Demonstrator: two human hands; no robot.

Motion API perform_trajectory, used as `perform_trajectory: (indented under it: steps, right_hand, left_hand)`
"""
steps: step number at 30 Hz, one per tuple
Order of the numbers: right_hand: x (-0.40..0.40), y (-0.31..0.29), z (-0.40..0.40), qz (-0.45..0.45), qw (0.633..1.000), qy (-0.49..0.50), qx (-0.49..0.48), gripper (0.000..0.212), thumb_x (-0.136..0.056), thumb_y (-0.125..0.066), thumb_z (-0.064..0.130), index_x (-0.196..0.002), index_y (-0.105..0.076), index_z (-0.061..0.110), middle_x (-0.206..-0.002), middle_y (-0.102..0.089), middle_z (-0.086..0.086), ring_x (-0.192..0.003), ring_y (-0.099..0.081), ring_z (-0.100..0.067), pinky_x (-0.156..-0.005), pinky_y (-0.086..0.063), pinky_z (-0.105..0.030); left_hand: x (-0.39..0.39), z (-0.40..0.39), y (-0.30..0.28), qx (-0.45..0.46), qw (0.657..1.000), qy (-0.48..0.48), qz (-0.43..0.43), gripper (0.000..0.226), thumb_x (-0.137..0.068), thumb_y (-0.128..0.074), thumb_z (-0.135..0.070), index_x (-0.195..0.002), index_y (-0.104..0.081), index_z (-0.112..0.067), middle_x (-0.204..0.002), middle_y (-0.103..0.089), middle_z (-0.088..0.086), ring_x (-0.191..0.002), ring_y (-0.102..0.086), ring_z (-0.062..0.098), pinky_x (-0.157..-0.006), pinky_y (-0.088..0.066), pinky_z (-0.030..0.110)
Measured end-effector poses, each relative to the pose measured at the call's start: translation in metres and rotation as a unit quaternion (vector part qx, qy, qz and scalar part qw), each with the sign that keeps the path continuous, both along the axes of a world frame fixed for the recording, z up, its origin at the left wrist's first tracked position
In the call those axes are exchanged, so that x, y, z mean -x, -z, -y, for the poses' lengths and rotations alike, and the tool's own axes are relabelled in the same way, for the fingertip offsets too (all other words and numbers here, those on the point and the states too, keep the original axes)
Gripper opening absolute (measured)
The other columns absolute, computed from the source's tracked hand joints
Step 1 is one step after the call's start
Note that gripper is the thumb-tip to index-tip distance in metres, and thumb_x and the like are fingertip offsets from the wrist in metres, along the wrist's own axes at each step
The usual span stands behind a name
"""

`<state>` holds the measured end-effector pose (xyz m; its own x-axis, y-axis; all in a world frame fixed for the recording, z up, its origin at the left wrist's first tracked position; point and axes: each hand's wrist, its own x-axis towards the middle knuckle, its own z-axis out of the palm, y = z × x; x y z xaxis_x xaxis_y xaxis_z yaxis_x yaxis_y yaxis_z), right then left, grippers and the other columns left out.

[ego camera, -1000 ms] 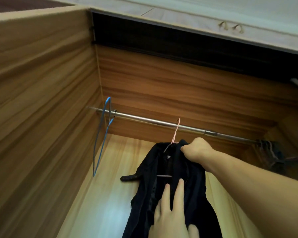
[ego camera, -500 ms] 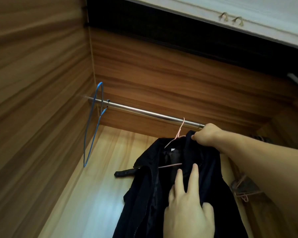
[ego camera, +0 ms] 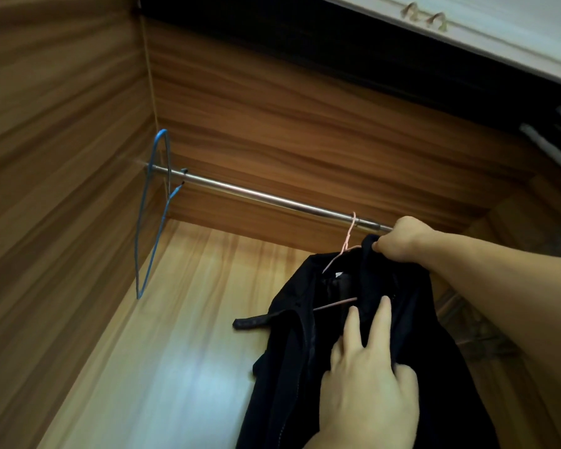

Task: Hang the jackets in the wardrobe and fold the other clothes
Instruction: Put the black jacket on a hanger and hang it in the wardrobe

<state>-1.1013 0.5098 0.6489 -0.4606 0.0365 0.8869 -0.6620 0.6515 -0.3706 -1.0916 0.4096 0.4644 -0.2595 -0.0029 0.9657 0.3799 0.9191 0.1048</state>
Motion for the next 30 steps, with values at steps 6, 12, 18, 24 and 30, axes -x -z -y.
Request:
perform_trajectory:
  steps: [6,12,18,24,30]
  right_hand:
    - [0.004,0.006,-0.006,0.023,0.998,0.018,-0.051,0.027,-0.093,-0.059,0.03,-0.09,-0.055,0.003,-0.074,-0.053,-0.005,-0.061,-0.052,-0.018,-0.045,-0.035,-0.026]
    - [0.013,0.022,-0.023,0.03,0.999,-0.003,-0.038,0.032,-0.085,-0.066,0.037,-0.082,-0.057,0.006,-0.076,-0.057,-0.005,-0.065,-0.057,-0.02,-0.047,-0.038,-0.024]
    - [0.023,0.059,-0.038,-0.018,0.999,-0.029,0.018,0.033,-0.081,-0.063,0.039,-0.095,-0.064,0.009,-0.091,-0.064,-0.007,-0.072,-0.059,-0.022,-0.053,-0.04,-0.025]
    - [0.019,0.124,-0.054,-0.059,0.995,-0.073,0.04,0.073,-0.082,-0.065,0.034,-0.145,-0.029,0.023,-0.132,-0.054,-0.008,-0.113,-0.056,-0.03,-0.085,-0.043,-0.033]
    - [-0.003,0.207,-0.069,0.01,0.995,-0.083,0.056,0.073,-0.084,-0.067,0.024,-0.144,-0.026,0.024,-0.129,-0.056,-0.006,-0.106,-0.056,-0.026,-0.082,-0.04,-0.03]
  left_hand:
    - [0.01,-0.012,0.01,-0.007,1.0,0.009,0.013,0.079,-0.09,-0.041,-0.035,-0.13,0.018,-0.07,-0.158,0.008,-0.023,-0.144,-0.017,0.013,-0.108,-0.036,0.036]
    - [0.019,-0.023,0.029,-0.029,0.999,0.023,0.028,0.084,-0.079,-0.046,-0.05,-0.131,0.018,-0.069,-0.155,0.016,-0.029,-0.146,-0.004,0.007,-0.114,-0.025,0.035]
    - [0.03,-0.035,0.067,-0.014,0.999,-0.002,0.05,0.1,-0.069,-0.051,-0.058,-0.132,0.028,-0.064,-0.15,0.03,-0.028,-0.143,0.022,0.004,-0.115,0.009,0.034]
    - [0.017,-0.034,0.103,0.005,0.998,0.016,0.063,0.089,-0.081,-0.049,-0.058,-0.138,0.019,-0.06,-0.154,0.026,-0.025,-0.139,0.025,0.0,-0.116,0.01,0.036]
    - [-0.007,-0.027,0.141,0.006,0.991,0.06,0.119,0.082,-0.089,-0.05,-0.051,-0.146,0.009,-0.053,-0.158,0.019,-0.02,-0.147,0.012,0.008,-0.119,-0.005,0.04]
